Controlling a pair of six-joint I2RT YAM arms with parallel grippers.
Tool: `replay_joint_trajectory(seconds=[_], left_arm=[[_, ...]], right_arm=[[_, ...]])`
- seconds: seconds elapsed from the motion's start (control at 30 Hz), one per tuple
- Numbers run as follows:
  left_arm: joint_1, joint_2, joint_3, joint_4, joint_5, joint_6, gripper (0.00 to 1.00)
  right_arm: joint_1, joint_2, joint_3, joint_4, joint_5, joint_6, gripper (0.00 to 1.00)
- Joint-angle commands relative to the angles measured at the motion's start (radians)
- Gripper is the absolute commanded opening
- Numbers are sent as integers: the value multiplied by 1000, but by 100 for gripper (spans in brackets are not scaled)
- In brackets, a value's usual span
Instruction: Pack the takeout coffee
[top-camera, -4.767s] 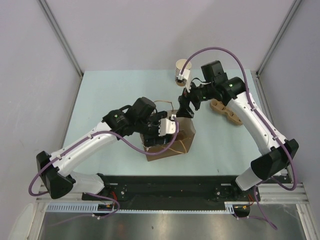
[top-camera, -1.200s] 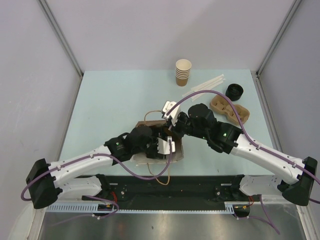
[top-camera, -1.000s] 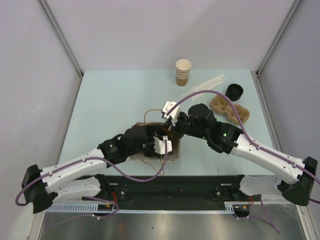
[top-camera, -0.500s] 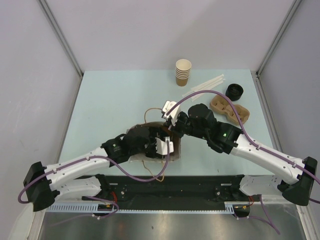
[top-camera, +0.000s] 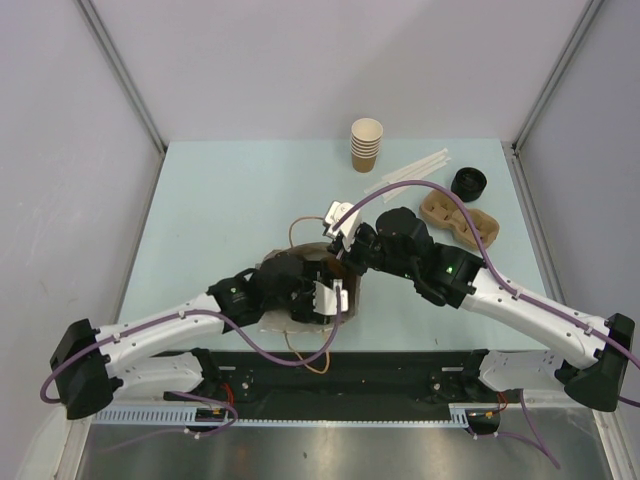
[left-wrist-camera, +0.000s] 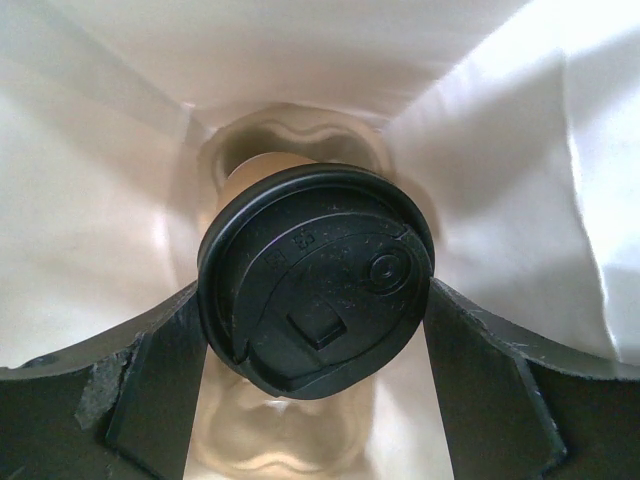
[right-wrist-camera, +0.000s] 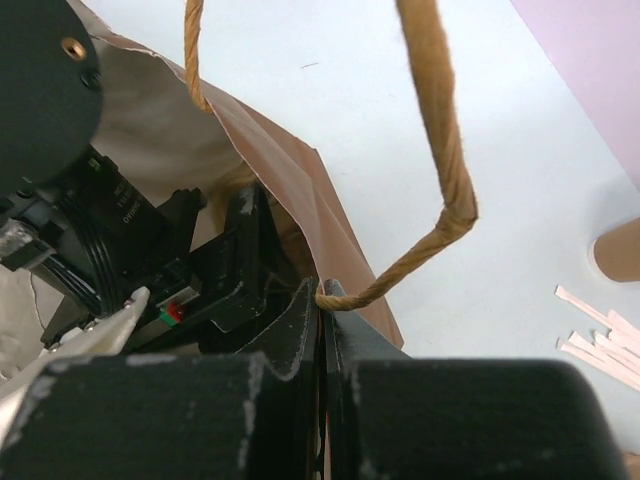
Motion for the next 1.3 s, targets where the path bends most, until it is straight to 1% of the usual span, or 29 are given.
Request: replay_joint_trajectory(seconds=[0.0, 0.17, 0.43, 0.57, 0.73, 1.0, 1.1, 1.27], left_arm=[[-5, 49, 49, -61, 41, -68, 10], [-5, 73, 92, -100, 35, -141, 9], [1, 139, 120, -146, 44, -192, 8], [48, 185, 155, -175, 80, -212, 7], [110, 253, 233, -238, 148, -231, 6], [174, 386, 318, -301, 222, -270, 3], [194, 424, 341, -307, 242, -286, 0], [215, 484, 367, -289, 251, -297, 0]], right_arm=[[6, -7, 5, 92, 21, -25, 0], [12, -17, -6, 109, 29, -52, 0], [14, -20, -11, 97, 14, -42, 0], [8, -11, -11, 91, -5, -34, 0], [-52, 2, -12, 94, -86, 1, 0], [-146, 48, -11, 100, -224, 33, 0], [-192, 68, -12, 108, -267, 47, 0], [-256, 103, -11, 122, -313, 60, 0]])
